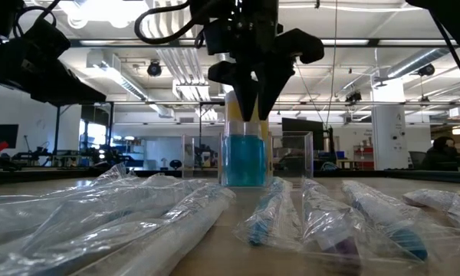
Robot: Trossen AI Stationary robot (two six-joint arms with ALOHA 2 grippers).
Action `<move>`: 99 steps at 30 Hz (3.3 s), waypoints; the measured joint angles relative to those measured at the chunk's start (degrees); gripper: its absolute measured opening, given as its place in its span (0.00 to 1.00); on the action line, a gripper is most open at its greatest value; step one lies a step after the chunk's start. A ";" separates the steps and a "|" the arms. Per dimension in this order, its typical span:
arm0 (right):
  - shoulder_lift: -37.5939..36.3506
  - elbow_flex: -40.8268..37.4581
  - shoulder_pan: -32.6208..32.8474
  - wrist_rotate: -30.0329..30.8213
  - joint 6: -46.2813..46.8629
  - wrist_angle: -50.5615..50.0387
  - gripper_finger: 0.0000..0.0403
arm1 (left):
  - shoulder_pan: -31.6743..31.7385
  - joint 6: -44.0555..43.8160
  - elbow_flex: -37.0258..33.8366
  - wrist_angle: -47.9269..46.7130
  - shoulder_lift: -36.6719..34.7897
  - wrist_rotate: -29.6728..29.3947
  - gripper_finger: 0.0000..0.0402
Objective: Pick & Place toothbrushing station
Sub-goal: Put the blue mouthwash into the transparent organizer, then adjust the transparent organizer
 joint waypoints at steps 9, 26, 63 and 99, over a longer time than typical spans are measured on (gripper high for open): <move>-1.90 1.51 0.02 0.15 4.02 -4.88 0.42 | 0.00 -0.49 0.00 0.00 0.00 -0.02 0.03; -35.20 -32.46 3.01 5.73 24.67 24.76 0.32 | -0.07 -9.00 -3.02 6.75 4.01 8.04 0.02; -110.64 -107.86 1.78 9.30 29.64 77.63 0.02 | 0.35 -6.74 -2.80 15.96 16.57 5.36 0.02; -55.73 -90.30 7.37 7.80 45.71 75.01 0.02 | 8.98 -3.95 17.83 18.05 55.21 16.55 0.01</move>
